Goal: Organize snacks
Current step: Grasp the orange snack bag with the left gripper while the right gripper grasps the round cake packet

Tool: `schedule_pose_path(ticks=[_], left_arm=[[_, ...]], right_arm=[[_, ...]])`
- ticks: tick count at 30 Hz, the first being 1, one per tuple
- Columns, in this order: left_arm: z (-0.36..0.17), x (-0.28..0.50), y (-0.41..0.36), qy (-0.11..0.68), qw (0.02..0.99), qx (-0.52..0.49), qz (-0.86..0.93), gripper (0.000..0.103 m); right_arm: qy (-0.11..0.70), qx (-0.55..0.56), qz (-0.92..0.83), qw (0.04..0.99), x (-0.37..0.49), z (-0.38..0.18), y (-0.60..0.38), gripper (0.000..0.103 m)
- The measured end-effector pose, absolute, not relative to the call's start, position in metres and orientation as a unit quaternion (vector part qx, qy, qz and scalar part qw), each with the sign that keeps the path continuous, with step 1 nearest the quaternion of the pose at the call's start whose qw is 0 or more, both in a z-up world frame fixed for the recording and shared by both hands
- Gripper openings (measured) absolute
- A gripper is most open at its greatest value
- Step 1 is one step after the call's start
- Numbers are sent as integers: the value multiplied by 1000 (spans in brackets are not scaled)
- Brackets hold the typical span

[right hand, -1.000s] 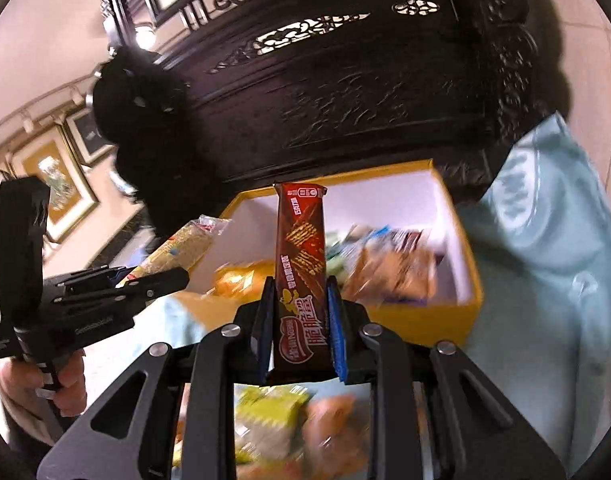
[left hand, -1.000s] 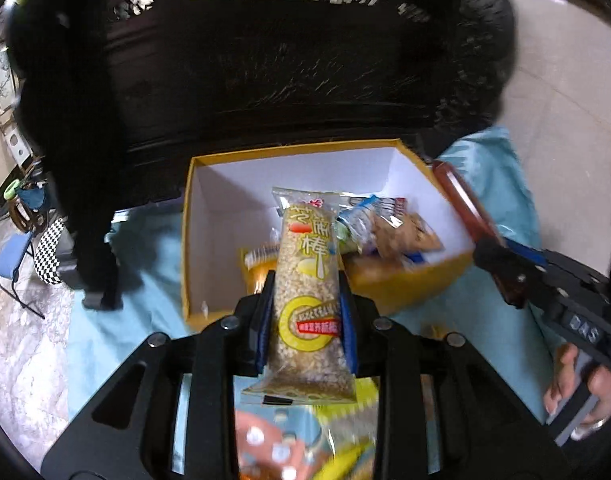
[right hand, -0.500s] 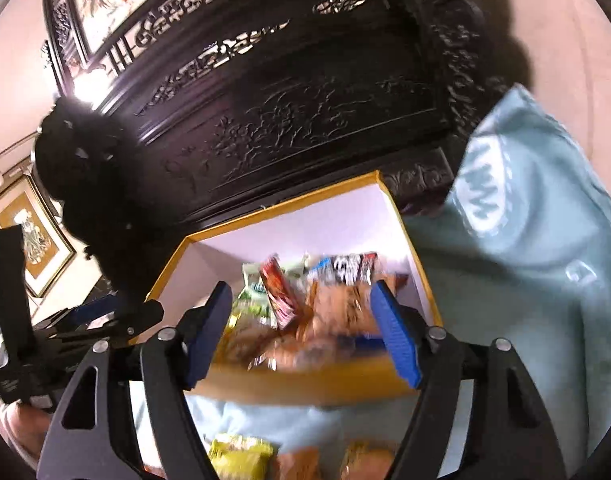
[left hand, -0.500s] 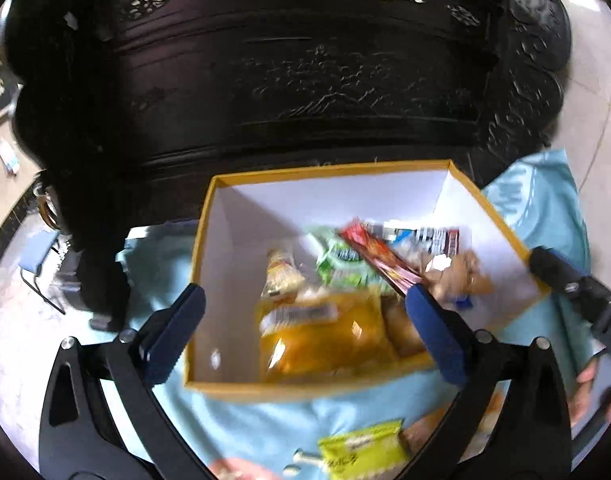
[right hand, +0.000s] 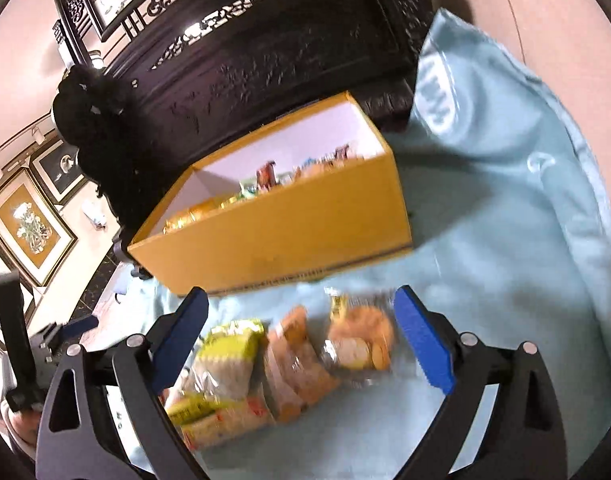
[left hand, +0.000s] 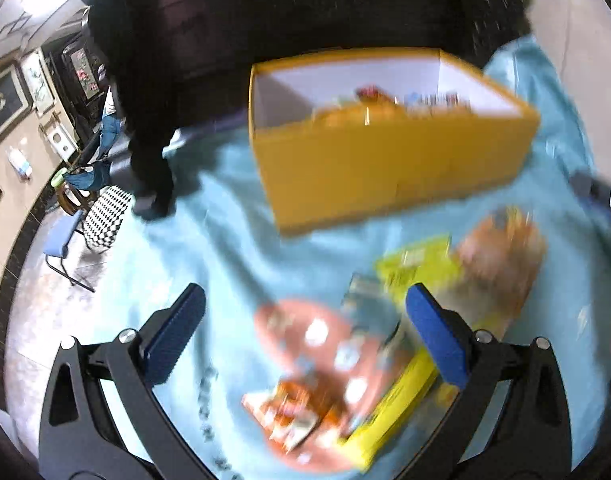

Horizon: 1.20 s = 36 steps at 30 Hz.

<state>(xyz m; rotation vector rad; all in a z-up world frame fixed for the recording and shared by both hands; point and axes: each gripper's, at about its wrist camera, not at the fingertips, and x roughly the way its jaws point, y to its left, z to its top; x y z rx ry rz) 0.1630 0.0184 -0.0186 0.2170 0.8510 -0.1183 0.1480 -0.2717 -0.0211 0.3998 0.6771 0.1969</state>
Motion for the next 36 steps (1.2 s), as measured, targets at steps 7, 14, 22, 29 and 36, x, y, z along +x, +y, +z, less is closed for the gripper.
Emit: schedule_pose_path(ticks=[7,14,22,29,36], left_arm=[[-57,146,47,447,890,79,-48,101],[-91,155,59,488,870,45,-60,62],[-87,153,73,483,875,25,-40,34],[-59,145,57,457,886,17,-73,34],[-55,154,39,443,891,12,-105,34]], right_arm=[[350,268,123,889,151,-59,-289,95],[361,276,110,884,152,-65,-290,95],[368,186,101,906,149,-57,-269,95],[381,112,42,917,150,-63,-260,95],[407,158,-32,899,166,-71,-286,93]])
